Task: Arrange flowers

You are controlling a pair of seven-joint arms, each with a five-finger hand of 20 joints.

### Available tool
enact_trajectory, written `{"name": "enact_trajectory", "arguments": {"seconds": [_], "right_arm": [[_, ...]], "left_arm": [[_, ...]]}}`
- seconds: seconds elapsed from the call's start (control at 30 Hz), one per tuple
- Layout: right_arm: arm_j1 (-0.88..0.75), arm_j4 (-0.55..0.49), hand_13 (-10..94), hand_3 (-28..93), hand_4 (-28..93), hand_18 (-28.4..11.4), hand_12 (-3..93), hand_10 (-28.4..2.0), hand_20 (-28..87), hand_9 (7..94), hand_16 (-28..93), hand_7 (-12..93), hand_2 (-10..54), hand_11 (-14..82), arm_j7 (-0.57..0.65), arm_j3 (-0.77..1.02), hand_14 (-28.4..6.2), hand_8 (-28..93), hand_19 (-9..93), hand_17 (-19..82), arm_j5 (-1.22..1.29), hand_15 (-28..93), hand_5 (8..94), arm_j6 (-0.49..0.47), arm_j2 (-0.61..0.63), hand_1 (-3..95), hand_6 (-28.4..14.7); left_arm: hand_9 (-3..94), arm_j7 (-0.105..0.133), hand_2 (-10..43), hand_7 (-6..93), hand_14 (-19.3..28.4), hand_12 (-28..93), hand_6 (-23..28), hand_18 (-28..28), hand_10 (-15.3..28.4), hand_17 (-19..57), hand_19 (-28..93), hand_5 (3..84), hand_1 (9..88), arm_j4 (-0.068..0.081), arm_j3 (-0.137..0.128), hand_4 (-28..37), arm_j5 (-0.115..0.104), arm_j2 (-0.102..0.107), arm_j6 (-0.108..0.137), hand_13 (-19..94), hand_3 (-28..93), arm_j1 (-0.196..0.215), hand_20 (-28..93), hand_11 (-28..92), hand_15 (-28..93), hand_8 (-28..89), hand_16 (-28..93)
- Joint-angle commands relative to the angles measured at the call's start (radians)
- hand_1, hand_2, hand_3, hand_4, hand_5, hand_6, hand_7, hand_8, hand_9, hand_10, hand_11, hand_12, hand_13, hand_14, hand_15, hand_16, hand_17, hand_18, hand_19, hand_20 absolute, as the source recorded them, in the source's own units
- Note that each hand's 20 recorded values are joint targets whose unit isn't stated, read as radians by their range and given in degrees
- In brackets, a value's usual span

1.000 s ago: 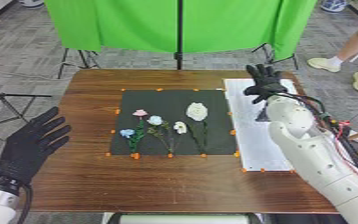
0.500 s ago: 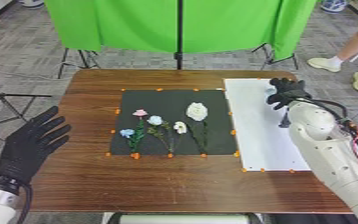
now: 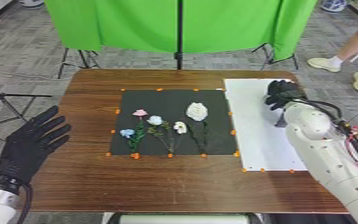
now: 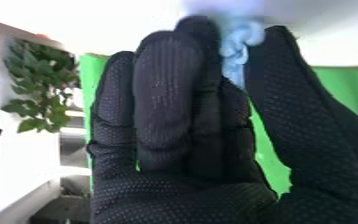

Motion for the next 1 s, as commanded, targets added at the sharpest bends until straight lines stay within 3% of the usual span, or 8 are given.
{"name": "enact_trajectory", "arguments": {"seconds": [0.03, 0.23, 0.43, 1.0], "right_arm": [[-0.039, -0.045, 84, 78, -28, -14.9, 41.9, -2.0, 35, 89.1, 26, 44, -9.0, 20.5, -0.067, -0.03, -0.2, -12, 78, 33, -0.007, 57, 73.4, 0.097, 0.019, 49.7, 4.0], [-0.146, -0.23, 85, 80, -28, -14.9, 42.8, -2.0, 36, 90.0, 27, 43, -9.4, 20.0, -0.16, 0.003, -0.1, -11, 78, 33, 0.007, 56, 75.0, 0.115, 0.061, 49.2, 3.2], [-0.231, -0.381, 84, 81, -28, -14.7, 43.3, -2.0, 36, 90.0, 27, 43, -9.5, 19.7, -0.308, 0.046, -0.1, -11, 77, 33, -0.018, 56, 74.7, 0.034, 0.083, 49.1, 3.2], [-0.334, -0.473, 84, 80, -28, -14.3, 43.7, -1.9, 36, 89.6, 27, 45, -9.5, 18.9, -0.382, 0.069, 0.1, -12, 77, 32, -0.042, 56, 73.7, 0.001, 0.085, 48.7, 3.7]], "left_arm": [[22.1, -0.013, -0.9, 21.4, 13.3, 16, 2.0, 19.0, 10.3, -11.5, 41, 26.6, 24.2, 0.004, 0.0, -28.3, 0.008, -0.018, -0.013, 17, 70, 0.007, 7, 23, 35, -12, -2], [22.1, -0.007, -0.9, 21.3, 13.3, 16, 2.0, 19.0, 10.3, -11.5, 41, 26.6, 24.3, 0.003, 0.001, -28.3, 0.004, -0.015, -0.008, 17, 70, 0.012, 7, 23, 35, -12, -2], [22.1, 0.006, -0.9, 21.3, 13.3, 15, 2.0, 19.0, 10.4, -11.6, 41, 26.6, 24.3, 0.004, 0.001, -28.3, -0.002, -0.003, -0.004, 17, 70, 0.016, 7, 23, 35, -12, -2], [22.1, 0.001, -0.7, 21.4, 13.3, 15, 2.0, 19.0, 10.4, -11.6, 41, 26.6, 24.4, 0.007, 0.004, -28.3, -0.003, 0.004, -0.009, 17, 70, 0.014, 7, 23, 35, -12, -2]]}}
